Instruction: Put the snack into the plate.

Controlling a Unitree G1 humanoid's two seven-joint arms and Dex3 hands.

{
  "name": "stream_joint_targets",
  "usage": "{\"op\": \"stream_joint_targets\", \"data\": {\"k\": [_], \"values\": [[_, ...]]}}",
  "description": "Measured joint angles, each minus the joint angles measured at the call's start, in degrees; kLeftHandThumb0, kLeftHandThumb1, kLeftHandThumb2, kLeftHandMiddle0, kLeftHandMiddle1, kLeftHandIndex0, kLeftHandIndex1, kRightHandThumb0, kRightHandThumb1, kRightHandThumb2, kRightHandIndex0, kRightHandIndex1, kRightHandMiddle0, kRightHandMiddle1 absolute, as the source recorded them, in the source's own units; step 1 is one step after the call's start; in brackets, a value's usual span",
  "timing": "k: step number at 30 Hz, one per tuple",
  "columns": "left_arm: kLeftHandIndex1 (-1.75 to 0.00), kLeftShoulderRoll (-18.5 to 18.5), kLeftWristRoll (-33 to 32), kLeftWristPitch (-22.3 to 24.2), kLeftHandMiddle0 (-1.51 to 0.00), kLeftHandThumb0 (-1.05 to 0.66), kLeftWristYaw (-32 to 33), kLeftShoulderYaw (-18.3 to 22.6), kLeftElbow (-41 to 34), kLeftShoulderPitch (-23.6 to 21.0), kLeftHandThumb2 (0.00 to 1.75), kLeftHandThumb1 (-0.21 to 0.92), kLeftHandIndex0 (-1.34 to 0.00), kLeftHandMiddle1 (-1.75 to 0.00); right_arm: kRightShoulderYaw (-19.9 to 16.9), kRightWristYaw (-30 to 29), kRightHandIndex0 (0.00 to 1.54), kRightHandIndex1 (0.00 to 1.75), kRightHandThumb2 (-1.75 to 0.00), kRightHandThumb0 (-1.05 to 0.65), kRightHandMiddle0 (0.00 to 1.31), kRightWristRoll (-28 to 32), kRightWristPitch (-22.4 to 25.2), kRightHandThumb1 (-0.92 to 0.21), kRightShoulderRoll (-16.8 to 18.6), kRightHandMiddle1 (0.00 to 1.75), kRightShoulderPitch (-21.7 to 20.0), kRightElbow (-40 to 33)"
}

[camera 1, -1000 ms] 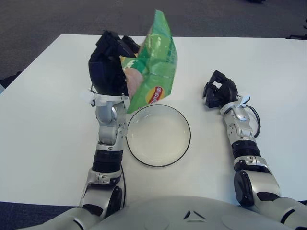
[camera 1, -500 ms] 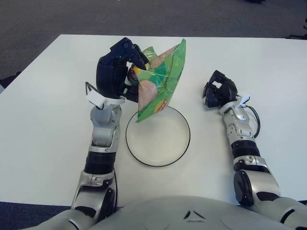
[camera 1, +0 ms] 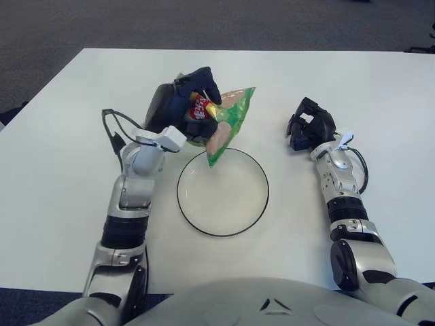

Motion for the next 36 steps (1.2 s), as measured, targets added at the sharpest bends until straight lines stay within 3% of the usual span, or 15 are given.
{"op": "stream_joint_targets", "data": {"k": [7,8,9,12,16,22,36], "values": [[-1.75,2.92,17.53,5.20,-0.62,-0.44,1.82,-0.92,-3.57,0.75,1.12,0.48,-0.48,-1.69,-0.02,-0.02,0.89,1.75,-1.75,-0.01,0.68,0.00,0.48,0.06,0.04,1.74,0.17,0.06],[-1.65,3.39,19.30,5.81,-0.63,-0.35,1.98,-1.20,-4.27,0.88,1.15,0.42,-0.55,-1.70,-0.03,-0.02,0.89,1.75,-1.75,-0.01,0.68,0.00,0.52,0.06,0.04,1.74,0.19,0.01],[-1.52,3.89,16.40,5.74,-0.65,-0.23,0.51,-1.23,-4.48,0.75,1.22,0.33,-0.64,-1.72,-0.03,-0.02,0.89,1.75,-1.75,-0.01,0.68,0.00,0.53,0.06,-0.01,1.74,0.25,-0.05],[-1.43,5.67,8.35,4.53,-0.68,-0.08,-3.40,-1.18,-4.35,0.20,1.36,0.18,-0.74,-1.74,0.00,-0.01,0.89,1.75,-1.75,-0.01,0.69,0.00,0.54,0.06,-0.18,1.74,0.23,-0.16],[-1.64,7.76,-2.34,2.57,-0.74,-0.02,-9.67,-1.52,-3.67,-0.47,1.56,0.08,-0.67,-1.74,0.06,0.00,0.89,1.75,-1.75,-0.01,0.69,-0.01,0.57,0.06,-0.21,1.73,0.21,-0.30],[-1.73,11.05,-18.53,-0.70,-0.75,-0.01,-19.90,-3.07,-2.32,-1.54,1.59,0.07,-0.61,-1.74,0.06,-0.02,0.89,1.75,-1.75,-0.01,0.68,-0.01,0.76,0.06,-0.20,1.74,0.20,-0.32],[-1.75,16.05,-51.44,-6.01,-0.81,0.00,-42.27,-7.15,-1.99,-4.98,1.57,0.08,-0.58,-1.66,0.48,-0.63,0.89,1.75,-1.75,-0.01,0.69,-0.25,1.73,0.07,0.27,1.73,1.22,0.16]]}}
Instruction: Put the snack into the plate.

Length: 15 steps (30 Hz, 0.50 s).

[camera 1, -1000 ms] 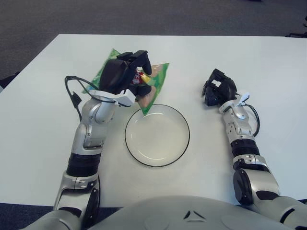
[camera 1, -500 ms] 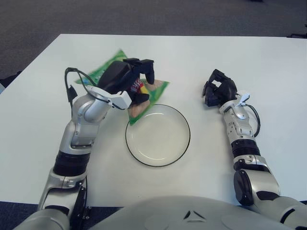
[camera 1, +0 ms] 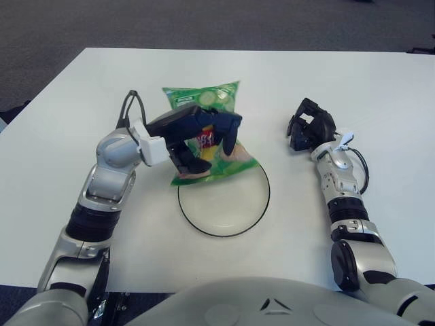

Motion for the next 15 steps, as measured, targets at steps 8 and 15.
{"op": "stream_joint_targets", "data": {"k": [8,15], "values": [[-1.75,-1.77,-7.07,1.64,-0.88,0.00,-1.22,0.38,2.27,-0.14,1.60,0.02,-0.62,-1.58,0.35,-0.50,0.89,1.75,-1.75,-0.01,0.69,-0.13,0.18,0.07,-0.05,1.73,0.21,0.10],[-1.75,-3.24,-8.68,6.46,-0.94,0.00,0.85,1.38,2.31,-0.12,1.66,-0.05,-0.67,-1.54,0.56,-0.57,0.89,1.75,-1.75,-0.01,0.69,-0.29,0.21,0.07,-0.08,1.73,0.11,0.09]]}}
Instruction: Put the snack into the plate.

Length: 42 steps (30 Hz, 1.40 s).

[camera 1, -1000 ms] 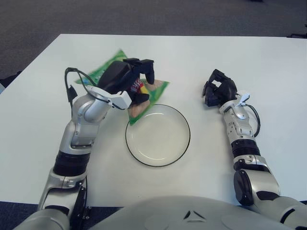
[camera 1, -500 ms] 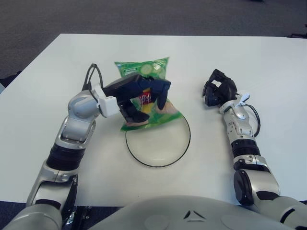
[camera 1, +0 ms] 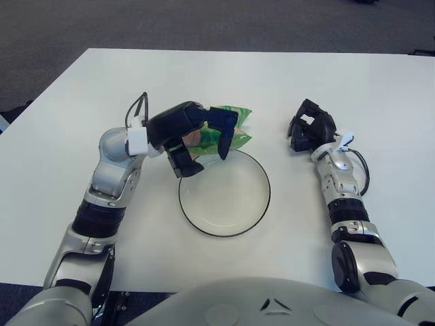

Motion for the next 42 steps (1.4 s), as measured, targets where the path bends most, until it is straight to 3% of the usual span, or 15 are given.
{"op": "stream_joint_targets", "data": {"k": [8,14,17,19,25,29,30,34,35,38,40,41,42], "values": [[-1.75,0.84,-1.96,8.07,-0.98,0.00,1.39,2.05,-2.02,0.61,1.70,-0.09,-0.71,-1.53,0.02,0.03,0.89,1.75,-1.75,-0.01,0.69,0.00,0.12,0.07,-0.10,1.73,-0.02,-0.01],[-1.75,0.73,-1.60,10.52,-0.98,0.00,3.11,2.75,-4.70,1.93,1.72,-0.10,-0.71,-1.55,0.01,0.05,0.89,1.75,-1.75,-0.01,0.69,0.01,0.14,0.07,-0.15,1.73,0.05,-0.03],[-1.75,-0.29,0.09,8.43,-0.97,0.00,3.77,2.76,-4.72,2.34,1.74,-0.10,-0.71,-1.59,0.00,0.04,1.20,1.75,-1.56,-0.36,0.71,0.01,0.21,-0.11,-0.16,1.74,0.13,-0.12],[-1.75,-1.13,1.16,6.48,-0.96,0.00,4.07,2.75,-4.33,2.39,1.74,-0.10,-0.71,-1.61,0.00,0.04,1.27,1.75,-1.52,-0.44,0.71,0.02,0.28,-0.15,-0.16,1.74,0.15,-0.18],[-1.75,-2.28,4.61,0.75,-0.95,0.00,4.24,2.79,-2.83,2.39,1.75,-0.10,-0.71,-1.62,0.06,0.00,1.33,1.75,-1.47,-0.52,0.71,0.01,0.77,-0.19,-0.14,1.75,0.22,-0.66],[-1.63,-1.42,12.49,-3.49,-0.93,0.00,6.27,3.43,-2.46,2.40,1.74,-0.10,-0.75,-1.71,0.08,-0.06,1.34,1.75,-1.46,-0.53,0.71,-0.02,1.14,-0.20,-0.13,1.75,0.30,-1.04],[-1.59,-1.09,14.50,-4.40,-0.91,-0.01,6.94,3.70,-2.38,2.39,1.69,-0.07,-0.75,-1.71,0.08,-0.06,1.34,1.75,-1.46,-0.53,0.71,-0.04,1.18,-0.20,-0.12,1.75,0.31,-1.08],[-1.71,0.84,23.98,-9.47,-0.58,-0.01,10.11,4.92,-1.30,2.04,1.39,0.25,-0.53,-1.74,0.07,-0.08,1.34,1.75,-1.46,-0.53,0.71,-0.06,1.25,-0.20,-0.14,1.75,0.36,-1.22],[-1.60,1.68,26.75,-11.17,-0.57,-0.01,11.11,5.45,-0.22,1.51,1.29,0.30,-0.53,-1.74,0.07,-0.08,1.34,1.75,-1.46,-0.53,0.71,-0.07,1.28,-0.20,-0.14,1.75,0.40,-1.26],[-1.50,4.31,33.59,-15.14,-0.54,-0.01,14.63,7.28,3.65,-1.09,1.12,0.43,-0.47,-1.74,0.08,-0.10,1.34,1.75,-1.46,-0.53,0.71,-0.10,1.30,-0.20,-0.12,1.75,0.52,-1.31],[-1.57,5.70,37.84,-17.09,-0.43,-0.01,17.78,8.31,6.23,-3.15,0.96,0.57,-0.33,-1.74,0.08,-0.12,1.34,1.75,-1.47,-0.53,0.72,-0.14,1.29,-0.19,-0.13,1.75,0.59,-1.35],[-1.63,6.37,40.40,-18.08,-0.37,-0.01,19.75,8.75,7.48,-4.32,0.79,0.70,-0.24,-1.69,0.08,-0.15,1.34,1.75,-1.47,-0.53,0.72,-0.16,1.29,-0.19,-0.14,1.75,0.62,-1.36],[-1.65,6.92,42.48,-18.92,-0.35,-0.01,21.46,9.06,8.23,-5.04,0.73,0.74,-0.22,-1.67,0.11,-0.15,1.34,1.75,-1.47,-0.53,0.72,-0.19,1.28,-0.19,-0.14,1.75,0.61,-1.36]]}}
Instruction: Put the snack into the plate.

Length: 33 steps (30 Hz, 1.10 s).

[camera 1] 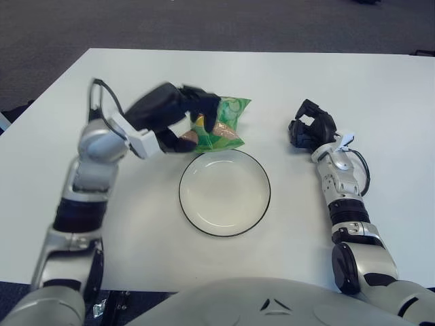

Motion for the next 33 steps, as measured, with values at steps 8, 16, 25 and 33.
{"op": "stream_joint_targets", "data": {"k": [8,16,25,33], "values": [[-1.27,5.23,13.80,-11.55,-0.08,-0.38,12.40,-1.10,11.01,-5.40,1.14,0.35,-0.01,-1.15,0.08,0.22,1.35,1.75,-1.47,-0.53,0.72,-0.09,-0.02,-0.19,-0.12,1.75,-0.10,-0.01],[-1.08,8.10,21.90,-17.62,-0.01,-0.47,20.92,-4.09,17.04,-8.98,1.08,0.39,0.00,-0.91,0.05,0.33,1.35,1.75,-1.47,-0.53,0.72,-0.09,-0.10,-0.19,-0.26,1.75,-0.02,-0.01],[-0.86,10.18,30.51,-21.48,0.00,-0.61,31.35,-7.66,22.82,-13.67,0.90,0.52,0.00,-0.58,0.10,0.34,1.34,1.75,-1.47,-0.53,0.72,-0.39,-0.09,-0.19,-0.47,1.75,0.01,-0.03],[-0.47,12.53,36.91,-24.80,0.00,-0.73,39.31,-12.17,28.07,-18.88,0.76,0.62,0.00,-0.28,0.09,0.34,1.34,1.75,-1.47,-0.53,0.72,-0.74,-0.09,-0.19,-0.51,1.75,0.03,-0.13]]}}
